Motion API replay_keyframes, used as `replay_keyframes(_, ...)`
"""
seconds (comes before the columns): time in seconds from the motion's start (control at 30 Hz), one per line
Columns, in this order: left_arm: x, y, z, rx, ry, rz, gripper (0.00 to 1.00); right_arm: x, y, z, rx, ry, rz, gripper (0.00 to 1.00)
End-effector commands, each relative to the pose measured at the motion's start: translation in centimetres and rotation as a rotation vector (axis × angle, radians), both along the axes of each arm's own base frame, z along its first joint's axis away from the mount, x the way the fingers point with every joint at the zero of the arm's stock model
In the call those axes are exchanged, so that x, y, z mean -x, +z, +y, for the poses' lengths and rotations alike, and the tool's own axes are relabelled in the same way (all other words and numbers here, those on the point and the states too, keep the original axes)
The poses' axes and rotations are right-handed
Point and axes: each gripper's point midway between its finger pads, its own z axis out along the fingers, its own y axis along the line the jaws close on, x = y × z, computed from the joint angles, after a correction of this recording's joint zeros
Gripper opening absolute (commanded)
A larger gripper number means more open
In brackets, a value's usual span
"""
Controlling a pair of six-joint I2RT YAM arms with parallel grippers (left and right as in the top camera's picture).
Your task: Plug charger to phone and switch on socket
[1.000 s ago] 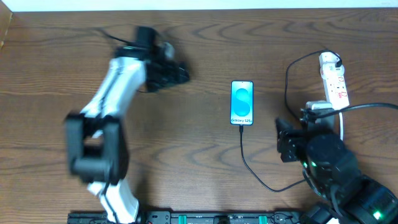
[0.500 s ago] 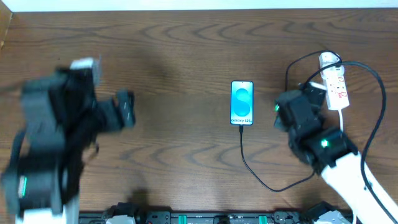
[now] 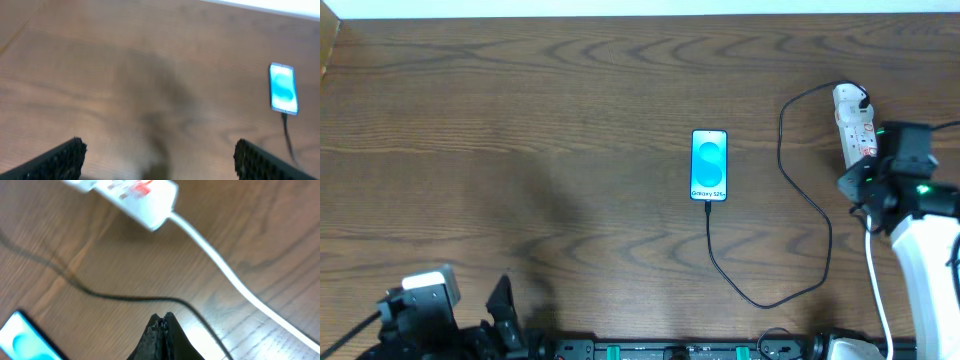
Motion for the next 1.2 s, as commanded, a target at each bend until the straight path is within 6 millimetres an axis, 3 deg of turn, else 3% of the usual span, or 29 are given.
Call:
replay_keyframes(0.0,1.4,-1.7,0.4,-0.021,0.016,0.082,0.95,-1.5,0.6,-2.5,-0.015,-0.016,0.02,0.01)
replay_keyframes(0.17,2.9,-3.2,0.3,-0.017,0.015,0.17,0.95,-4.1,0.9,-6.0,-0.017,-0.03,0.113,0.01)
replay_keyframes(0.43,3.2,-2.5,0.2,-0.012,0.018,0.094,0.95,-9.6,-0.8,-8.8,-0.071,-0.004,0.197,0.01)
replay_keyframes(0.67,6.2,-2.2,0.1,-0.02,0.019,-0.074,0.95,-13.2,-4.1,-8.4,-0.156,0.027,0.184,0.01)
replay_keyframes(0.87,7.7,-2.1,0.0,-0.023,0.019,-0.163,0.95,-15.6,-6.9,-8.0,-0.217,0.045,0.136,0.01)
replay_keyframes(1.17,7.8,-2.0,0.0,-0.02,-0.023,-0.173,0.95,-17.6,-7.1,-8.3,-0.214,0.028,0.065,0.01)
